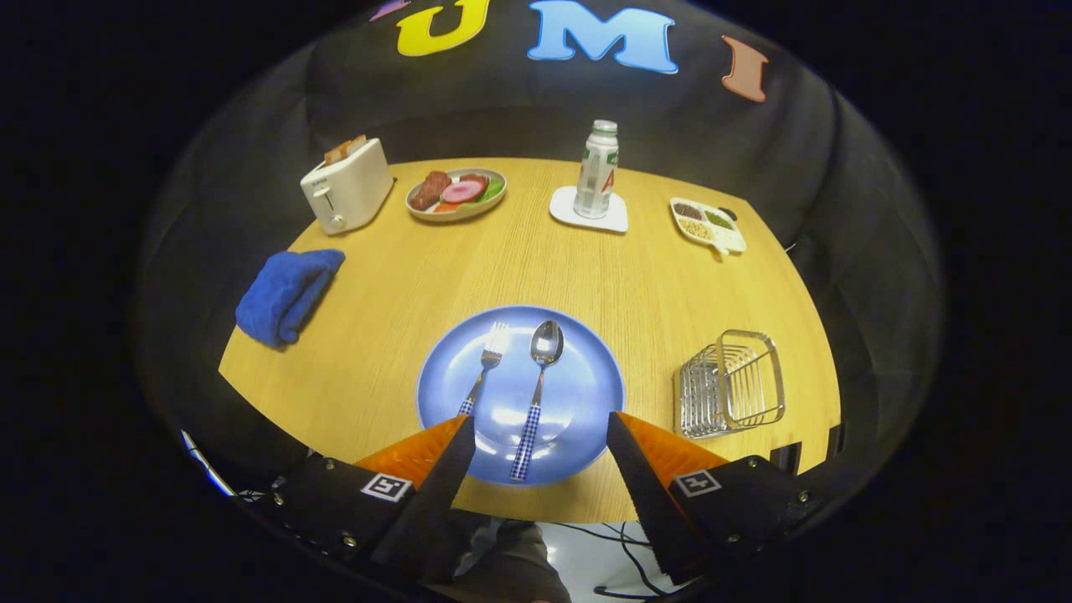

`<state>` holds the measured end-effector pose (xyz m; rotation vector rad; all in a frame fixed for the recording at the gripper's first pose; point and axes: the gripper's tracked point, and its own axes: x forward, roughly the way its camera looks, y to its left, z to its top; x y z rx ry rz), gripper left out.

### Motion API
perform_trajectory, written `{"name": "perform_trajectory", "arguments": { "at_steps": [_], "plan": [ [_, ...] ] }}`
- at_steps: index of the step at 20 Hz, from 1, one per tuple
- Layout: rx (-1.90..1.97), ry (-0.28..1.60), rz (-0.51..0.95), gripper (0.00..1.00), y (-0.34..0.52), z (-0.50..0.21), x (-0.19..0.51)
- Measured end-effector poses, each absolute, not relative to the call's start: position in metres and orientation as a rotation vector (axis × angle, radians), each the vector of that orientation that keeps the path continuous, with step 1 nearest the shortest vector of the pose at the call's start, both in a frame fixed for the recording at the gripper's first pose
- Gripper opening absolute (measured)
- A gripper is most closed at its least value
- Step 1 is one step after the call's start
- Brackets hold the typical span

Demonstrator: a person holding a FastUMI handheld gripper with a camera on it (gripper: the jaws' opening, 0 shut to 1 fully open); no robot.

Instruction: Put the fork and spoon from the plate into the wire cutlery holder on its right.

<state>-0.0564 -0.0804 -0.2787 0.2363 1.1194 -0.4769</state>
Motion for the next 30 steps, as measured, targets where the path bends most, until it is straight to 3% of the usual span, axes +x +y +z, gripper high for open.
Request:
{"name": "perform_trajectory", "arguments": {
  "at_steps": [6, 8, 10, 11, 15, 17, 20, 21, 30],
  "plan": [
    [0.3, 1.251, -0.481, 0.84, -0.081, -0.326, -0.058],
    [0.305, 1.284, -0.476, 0.84, -0.08, -0.337, -0.056],
    [0.313, 1.338, -0.479, 0.65, -0.078, -0.348, -0.058],
    [0.312, 1.373, -0.48, 0.6, -0.078, -0.351, -0.062],
    [0.326, 1.451, -0.464, 0.6, -0.078, -0.367, -0.059],
    [0.327, 1.486, -0.453, 0.21, -0.072, -0.367, -0.066],
    [0.316, 1.488, -0.459, 0.21, -0.076, -0.367, -0.063],
    [0.308, 1.522, -0.44, 0.06, -0.077, -0.362, -0.062],
    [0.327, 1.528, -0.39, 0.06, -0.09, -0.335, -0.066]
  ]
}}
